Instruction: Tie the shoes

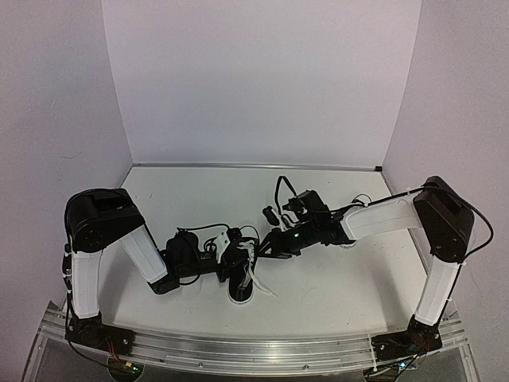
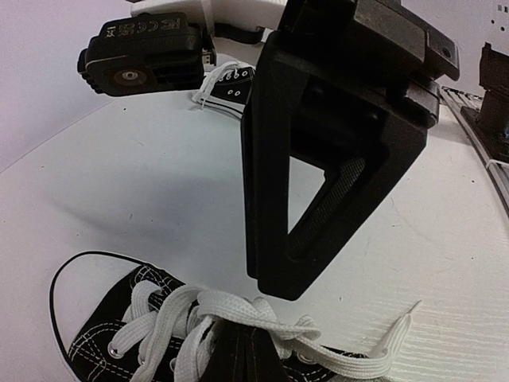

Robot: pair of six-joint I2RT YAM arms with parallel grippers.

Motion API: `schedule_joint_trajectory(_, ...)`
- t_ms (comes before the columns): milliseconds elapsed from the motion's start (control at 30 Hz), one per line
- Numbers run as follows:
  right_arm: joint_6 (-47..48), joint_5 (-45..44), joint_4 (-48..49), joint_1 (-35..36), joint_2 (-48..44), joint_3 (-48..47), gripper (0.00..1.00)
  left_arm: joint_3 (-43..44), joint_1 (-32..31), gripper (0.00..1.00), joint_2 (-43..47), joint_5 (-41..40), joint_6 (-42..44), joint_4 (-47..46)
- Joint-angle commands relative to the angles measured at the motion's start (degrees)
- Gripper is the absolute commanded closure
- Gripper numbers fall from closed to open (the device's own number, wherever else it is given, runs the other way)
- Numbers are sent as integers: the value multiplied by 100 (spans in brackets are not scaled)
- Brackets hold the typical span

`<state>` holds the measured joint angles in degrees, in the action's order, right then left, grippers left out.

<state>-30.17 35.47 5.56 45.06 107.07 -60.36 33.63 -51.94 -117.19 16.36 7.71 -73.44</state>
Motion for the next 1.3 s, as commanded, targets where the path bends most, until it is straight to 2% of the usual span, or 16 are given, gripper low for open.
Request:
schedule_joint_trajectory(0, -50, 65, 95, 30, 84, -223, 79, 92, -26, 100, -17, 183, 121, 119)
schedule_joint_trajectory(1267, -173, 187, 95, 220, 537, -539, 75, 153, -44, 100, 208, 193, 433, 587)
